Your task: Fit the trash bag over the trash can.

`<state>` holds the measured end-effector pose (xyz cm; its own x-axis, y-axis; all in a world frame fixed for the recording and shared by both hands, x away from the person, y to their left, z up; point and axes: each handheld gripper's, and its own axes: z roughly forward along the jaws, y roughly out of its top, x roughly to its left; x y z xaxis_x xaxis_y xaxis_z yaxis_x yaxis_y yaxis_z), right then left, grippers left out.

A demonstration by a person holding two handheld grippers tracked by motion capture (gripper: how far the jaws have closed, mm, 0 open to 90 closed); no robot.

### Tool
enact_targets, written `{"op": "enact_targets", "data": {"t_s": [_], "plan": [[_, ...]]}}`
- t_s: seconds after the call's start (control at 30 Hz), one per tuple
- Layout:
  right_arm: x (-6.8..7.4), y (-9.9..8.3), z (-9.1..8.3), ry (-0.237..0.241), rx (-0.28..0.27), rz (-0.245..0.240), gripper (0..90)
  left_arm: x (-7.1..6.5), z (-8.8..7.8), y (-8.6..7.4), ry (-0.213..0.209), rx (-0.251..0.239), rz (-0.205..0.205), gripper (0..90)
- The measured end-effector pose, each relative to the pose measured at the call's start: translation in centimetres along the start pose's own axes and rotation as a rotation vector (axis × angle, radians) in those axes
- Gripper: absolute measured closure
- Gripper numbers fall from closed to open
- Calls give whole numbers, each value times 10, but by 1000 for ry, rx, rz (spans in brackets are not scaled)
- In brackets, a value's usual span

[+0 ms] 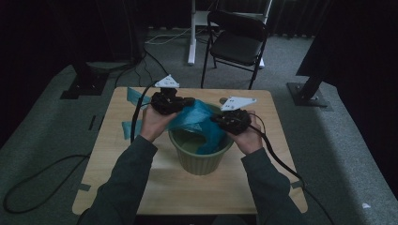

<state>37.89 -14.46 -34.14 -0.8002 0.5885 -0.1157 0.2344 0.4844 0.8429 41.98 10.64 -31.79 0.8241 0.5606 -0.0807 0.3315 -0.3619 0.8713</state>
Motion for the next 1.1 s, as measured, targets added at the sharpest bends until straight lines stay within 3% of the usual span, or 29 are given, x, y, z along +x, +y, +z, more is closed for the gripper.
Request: {"op": "enact_targets", "data": {"t_s": [0.07, 0.23, 0.4, 0.53, 0.67, 0.93, 1.07, 1.1], "plan": [[-1, 0, -1, -6, 2, -1, 895, -1, -2, -2, -14, 8, 15, 894], [-12, -12, -9, -8, -16, 30, 894, 1, -18, -6, 2, -4, 27, 822], [-21, -25, -15, -1, -25, 61, 894, 9, -36, -13, 27, -20, 7, 810], [-23, -29, -18, -4, -26, 60, 893, 13, -48, -20, 45, -41, -7, 800], [-24, -30, -20, -7, -25, 58, 892, 17, -56, -30, 65, -27, -21, 798], [-24, -30, -20, 0, -31, 55, 891, 27, -58, -44, 102, 1, -51, 735], [-23, -30, -20, 4, -34, 59, 890, 30, -52, -49, 95, 14, -66, 692], [-23, -30, -20, 5, -37, 58, 889, 30, -51, -50, 88, 10, -67, 628]]}}
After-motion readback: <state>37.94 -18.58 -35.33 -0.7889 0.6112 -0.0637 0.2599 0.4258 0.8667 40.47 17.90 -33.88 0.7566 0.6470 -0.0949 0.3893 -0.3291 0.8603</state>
